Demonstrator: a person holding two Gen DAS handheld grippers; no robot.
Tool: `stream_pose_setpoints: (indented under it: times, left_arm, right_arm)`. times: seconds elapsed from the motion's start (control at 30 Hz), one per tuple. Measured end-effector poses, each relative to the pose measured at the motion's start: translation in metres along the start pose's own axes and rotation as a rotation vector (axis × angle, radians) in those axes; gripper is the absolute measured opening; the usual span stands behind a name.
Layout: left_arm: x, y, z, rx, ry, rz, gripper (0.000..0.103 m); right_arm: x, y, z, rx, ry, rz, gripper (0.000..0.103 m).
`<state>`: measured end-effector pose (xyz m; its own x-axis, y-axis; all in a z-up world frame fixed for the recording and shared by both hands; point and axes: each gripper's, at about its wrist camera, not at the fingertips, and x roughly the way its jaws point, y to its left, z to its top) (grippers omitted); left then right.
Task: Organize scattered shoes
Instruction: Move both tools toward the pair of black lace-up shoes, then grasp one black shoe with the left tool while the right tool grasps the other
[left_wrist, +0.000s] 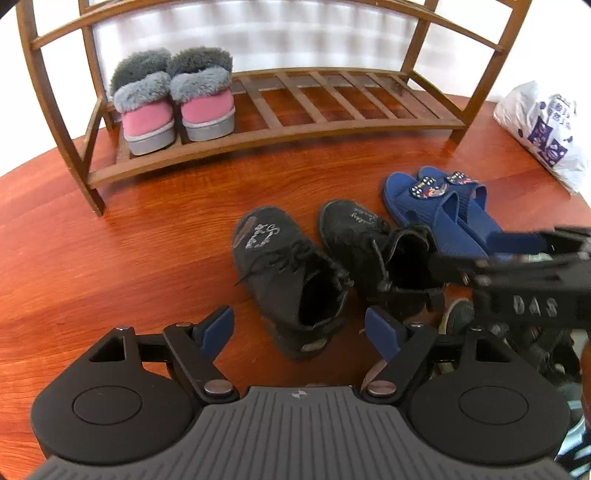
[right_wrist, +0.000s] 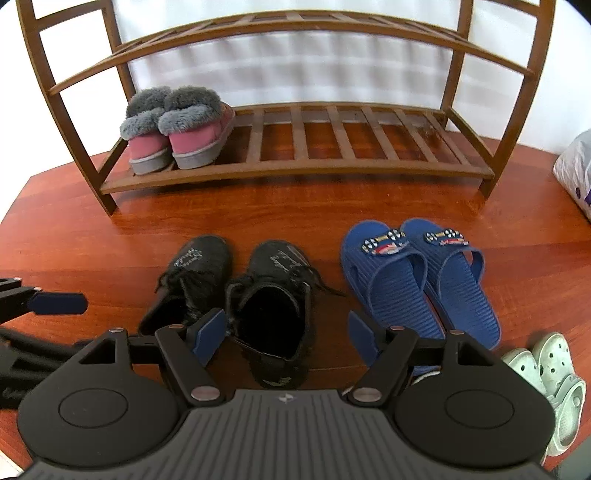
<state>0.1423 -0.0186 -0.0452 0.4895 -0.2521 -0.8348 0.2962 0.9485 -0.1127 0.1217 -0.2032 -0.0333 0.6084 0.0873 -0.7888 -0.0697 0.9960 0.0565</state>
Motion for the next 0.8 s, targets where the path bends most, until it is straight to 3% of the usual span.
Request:
stream_pose_setpoints:
  times: [0.37,0.8]
  left_arm:
    - [0.050,-0.009,0.013,-0.073,0.049,0.077,0.080]
    - [0.079,-0.007,0.009,-0.101,0.050,0.101,0.080]
  right_arm:
    - [0.017,-0.026,-0.010,0.025,0.014,0.057,0.079]
    - [0.031,-0.034,-0.013,0.028,0.030,0.079,0.080]
